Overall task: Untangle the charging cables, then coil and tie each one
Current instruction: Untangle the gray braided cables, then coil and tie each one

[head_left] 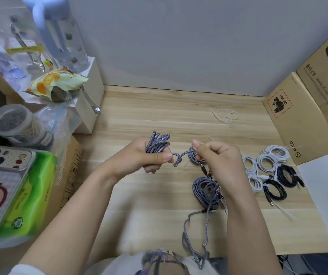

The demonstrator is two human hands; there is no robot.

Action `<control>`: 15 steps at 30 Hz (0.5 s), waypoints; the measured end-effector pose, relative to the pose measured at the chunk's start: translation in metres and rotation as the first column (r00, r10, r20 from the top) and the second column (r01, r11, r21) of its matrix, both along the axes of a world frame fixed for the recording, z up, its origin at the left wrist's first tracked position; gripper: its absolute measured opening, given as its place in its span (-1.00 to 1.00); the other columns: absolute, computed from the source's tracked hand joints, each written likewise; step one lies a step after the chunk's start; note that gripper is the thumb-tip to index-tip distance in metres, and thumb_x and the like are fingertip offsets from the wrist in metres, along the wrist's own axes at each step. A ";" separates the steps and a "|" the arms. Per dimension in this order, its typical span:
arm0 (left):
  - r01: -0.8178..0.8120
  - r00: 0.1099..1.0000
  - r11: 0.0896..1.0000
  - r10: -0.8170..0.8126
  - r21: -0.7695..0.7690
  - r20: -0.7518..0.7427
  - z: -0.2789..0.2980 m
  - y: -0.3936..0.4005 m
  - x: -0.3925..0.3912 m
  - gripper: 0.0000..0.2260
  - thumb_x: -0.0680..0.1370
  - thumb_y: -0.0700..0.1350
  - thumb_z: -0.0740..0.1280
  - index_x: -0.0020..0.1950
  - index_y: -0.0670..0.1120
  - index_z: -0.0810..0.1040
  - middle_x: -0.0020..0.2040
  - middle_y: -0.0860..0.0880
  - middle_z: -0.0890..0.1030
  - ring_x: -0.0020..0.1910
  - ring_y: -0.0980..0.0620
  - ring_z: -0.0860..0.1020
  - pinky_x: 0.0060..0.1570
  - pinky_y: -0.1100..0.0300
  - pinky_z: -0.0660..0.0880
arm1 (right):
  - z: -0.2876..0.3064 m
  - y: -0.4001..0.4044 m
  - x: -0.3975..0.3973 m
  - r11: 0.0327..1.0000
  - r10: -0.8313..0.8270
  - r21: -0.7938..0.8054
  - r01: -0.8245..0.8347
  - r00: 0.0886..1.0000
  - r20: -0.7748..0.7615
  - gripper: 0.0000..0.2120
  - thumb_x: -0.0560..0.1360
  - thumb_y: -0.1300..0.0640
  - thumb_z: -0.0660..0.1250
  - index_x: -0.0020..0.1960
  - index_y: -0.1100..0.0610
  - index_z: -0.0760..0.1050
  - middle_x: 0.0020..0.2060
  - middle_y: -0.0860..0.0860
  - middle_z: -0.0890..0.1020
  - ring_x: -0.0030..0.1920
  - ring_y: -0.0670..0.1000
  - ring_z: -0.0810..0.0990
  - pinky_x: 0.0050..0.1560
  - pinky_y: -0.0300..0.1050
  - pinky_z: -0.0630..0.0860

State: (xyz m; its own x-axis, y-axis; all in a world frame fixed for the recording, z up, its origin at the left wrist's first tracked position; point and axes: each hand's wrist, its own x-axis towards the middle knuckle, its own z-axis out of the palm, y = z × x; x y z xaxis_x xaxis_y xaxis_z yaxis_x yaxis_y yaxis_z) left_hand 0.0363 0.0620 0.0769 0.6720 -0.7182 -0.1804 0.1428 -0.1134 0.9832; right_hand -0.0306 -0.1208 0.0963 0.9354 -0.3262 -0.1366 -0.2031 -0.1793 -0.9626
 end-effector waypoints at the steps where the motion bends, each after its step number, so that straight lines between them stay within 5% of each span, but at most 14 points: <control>1: -0.013 1.000 0.999 0.013 -0.031 -0.004 0.001 -0.001 -0.001 -0.90 0.40 -0.08 0.36 -0.25 -0.09 0.52 -0.60 0.05 0.40 -0.48 0.03 0.31 -0.35 0.29 0.39 | -0.001 -0.001 0.001 1.000 -0.014 0.017 0.014 1.000 0.023 -0.74 0.43 0.12 0.44 -0.39 0.18 0.50 -0.60 -0.14 0.38 -0.53 -0.23 0.38 -0.23 -0.19 0.37; 6: -0.115 0.993 0.977 0.117 -0.179 -0.001 0.003 -0.012 -0.002 -0.85 0.40 0.00 0.35 -0.38 0.04 0.55 -0.59 0.10 0.33 -0.50 0.06 0.26 -0.34 0.26 0.37 | -0.009 0.005 0.006 0.996 0.057 0.068 -0.061 0.997 0.060 -0.82 0.44 0.19 0.41 -0.31 0.10 0.49 -0.57 -0.21 0.45 -0.52 -0.23 0.38 -0.42 -0.44 0.27; 15: -0.415 0.899 0.882 0.435 -0.223 0.045 0.007 -0.023 -0.001 -0.89 0.44 -0.16 0.29 -0.24 -0.20 0.46 -0.55 0.12 0.34 -0.55 0.13 0.27 -0.46 0.33 0.26 | -0.023 0.055 0.000 0.966 0.209 0.130 -0.222 0.972 0.106 -0.66 0.63 0.03 0.07 -0.27 0.06 0.40 -0.52 -0.24 0.43 -0.49 -0.21 0.30 -0.43 -0.41 0.23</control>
State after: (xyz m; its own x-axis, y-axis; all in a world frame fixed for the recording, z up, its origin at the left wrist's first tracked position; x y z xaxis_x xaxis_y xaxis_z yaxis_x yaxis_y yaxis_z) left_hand 0.0348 0.0388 0.0837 0.9273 -0.3741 0.0145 0.0414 0.1410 0.9891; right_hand -0.0302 -0.0655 0.0734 0.9920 -0.0995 -0.0778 -0.0851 -0.0715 -0.9938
